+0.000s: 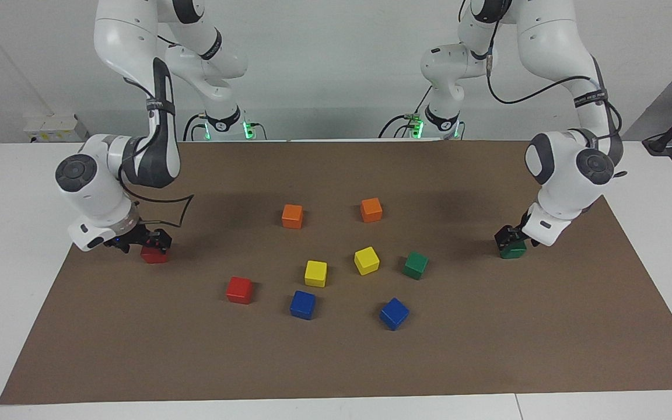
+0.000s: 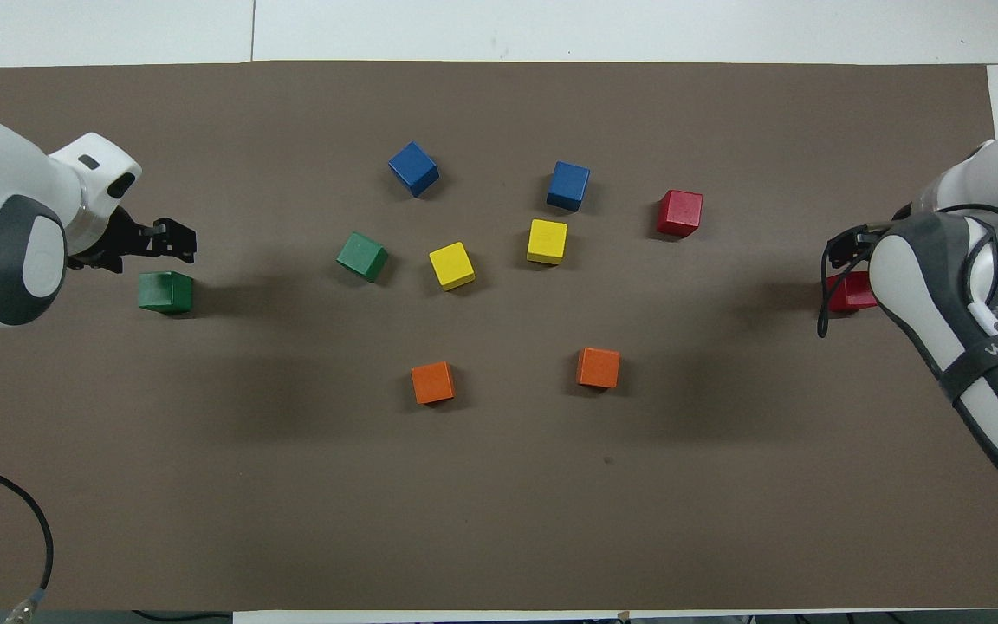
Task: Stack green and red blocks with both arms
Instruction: 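Grasp the other green block with the left gripper while the right grasps red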
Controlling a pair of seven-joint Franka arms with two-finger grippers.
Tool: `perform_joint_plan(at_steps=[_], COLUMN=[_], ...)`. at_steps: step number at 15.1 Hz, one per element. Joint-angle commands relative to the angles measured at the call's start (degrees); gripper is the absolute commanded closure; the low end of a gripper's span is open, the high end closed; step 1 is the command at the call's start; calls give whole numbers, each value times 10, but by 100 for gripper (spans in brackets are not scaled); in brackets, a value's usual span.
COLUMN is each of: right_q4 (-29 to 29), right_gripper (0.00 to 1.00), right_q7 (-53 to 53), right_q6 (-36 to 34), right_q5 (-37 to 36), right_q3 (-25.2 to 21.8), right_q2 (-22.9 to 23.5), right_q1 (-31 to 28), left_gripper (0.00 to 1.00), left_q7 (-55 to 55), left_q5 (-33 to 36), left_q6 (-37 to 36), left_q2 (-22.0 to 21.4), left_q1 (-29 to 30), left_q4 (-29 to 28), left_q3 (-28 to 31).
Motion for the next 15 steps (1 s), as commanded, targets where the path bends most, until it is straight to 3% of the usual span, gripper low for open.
perform_joint_plan(at_steps=[1, 4, 7, 12, 15], right_q4=[80, 141, 208, 273, 252], right_gripper=[0, 0, 0, 0, 0], right_q7=[85, 187, 258, 314, 320], right_q6=[-43, -45, -46, -28, 28], right_q5=[-13, 5, 37, 38, 40], right_q3=[4, 5, 5, 6, 7], right_q2=[29, 68, 126, 198, 200], right_q1=[54, 103, 143, 162, 165], left_gripper=[0, 0, 0, 0, 0], left_q7=[-249, -470, -657, -692, -693], left_q5=[-4, -6, -5, 2, 23], left_q6=[-57, -5, 113, 149, 156], left_q2=[43, 46, 27, 50, 64], left_q1=[-88, -125, -156, -184, -200], left_q4=[94, 85, -7, -5, -3], left_q3=[6, 4, 5, 6, 6])
